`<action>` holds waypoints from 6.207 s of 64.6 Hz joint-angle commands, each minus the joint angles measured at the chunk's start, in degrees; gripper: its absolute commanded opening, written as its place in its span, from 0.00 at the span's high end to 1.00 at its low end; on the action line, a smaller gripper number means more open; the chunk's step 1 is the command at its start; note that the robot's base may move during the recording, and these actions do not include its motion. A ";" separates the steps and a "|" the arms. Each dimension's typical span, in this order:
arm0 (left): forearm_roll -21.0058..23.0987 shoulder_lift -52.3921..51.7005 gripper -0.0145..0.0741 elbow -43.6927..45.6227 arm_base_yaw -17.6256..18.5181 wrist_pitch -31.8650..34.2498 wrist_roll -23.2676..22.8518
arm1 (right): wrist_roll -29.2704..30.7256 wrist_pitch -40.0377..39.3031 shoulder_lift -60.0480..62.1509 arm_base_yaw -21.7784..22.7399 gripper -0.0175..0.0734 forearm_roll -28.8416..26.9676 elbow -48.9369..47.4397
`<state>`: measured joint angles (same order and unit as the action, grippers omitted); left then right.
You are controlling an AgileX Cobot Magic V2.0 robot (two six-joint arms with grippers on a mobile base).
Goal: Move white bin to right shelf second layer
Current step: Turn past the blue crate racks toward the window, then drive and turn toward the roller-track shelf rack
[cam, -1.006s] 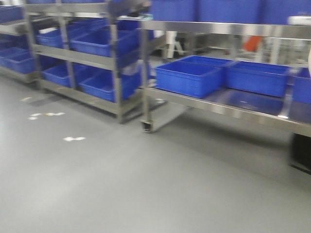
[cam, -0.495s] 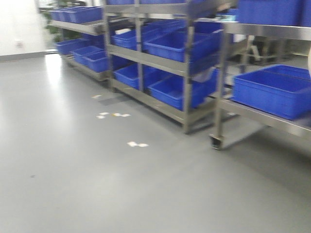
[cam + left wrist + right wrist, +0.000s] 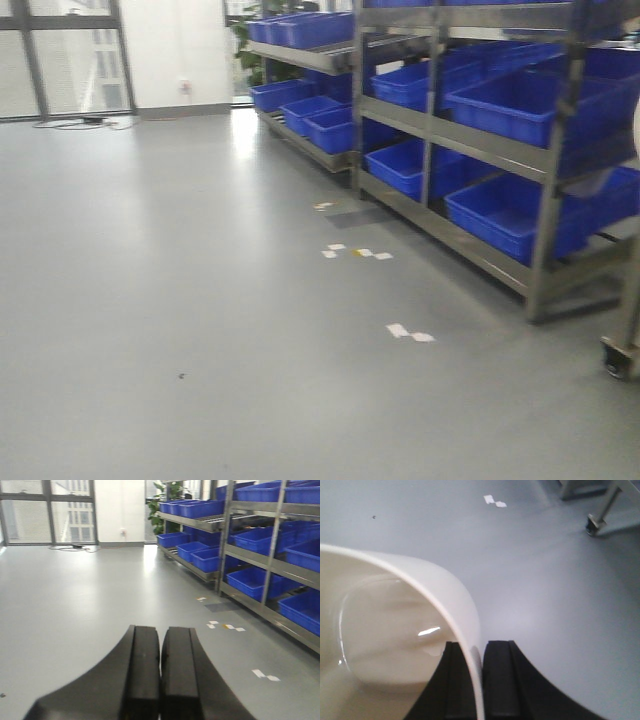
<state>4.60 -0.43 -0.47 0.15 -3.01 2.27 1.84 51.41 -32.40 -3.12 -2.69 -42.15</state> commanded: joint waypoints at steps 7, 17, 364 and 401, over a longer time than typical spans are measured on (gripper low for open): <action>0.30 -0.84 0.74 -1.56 -0.06 4.77 -0.30 | 0.25 -4.44 -0.13 0.19 0.72 -0.28 -1.64; 0.30 -0.84 0.74 -1.56 -0.06 4.77 -0.30 | 0.25 -4.44 -0.13 0.19 0.72 -0.28 -1.64; 0.30 -0.84 0.74 -1.56 -0.06 4.77 -0.30 | 0.25 -4.44 -0.13 0.19 0.72 -0.28 -1.64; 0.30 -0.84 0.74 -1.56 -0.06 4.77 -0.30 | 0.25 -4.44 -0.13 0.19 0.72 -0.28 -1.64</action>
<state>4.60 -0.43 -0.47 0.15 -3.01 2.27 1.84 51.41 -32.40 -3.12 -2.78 -42.15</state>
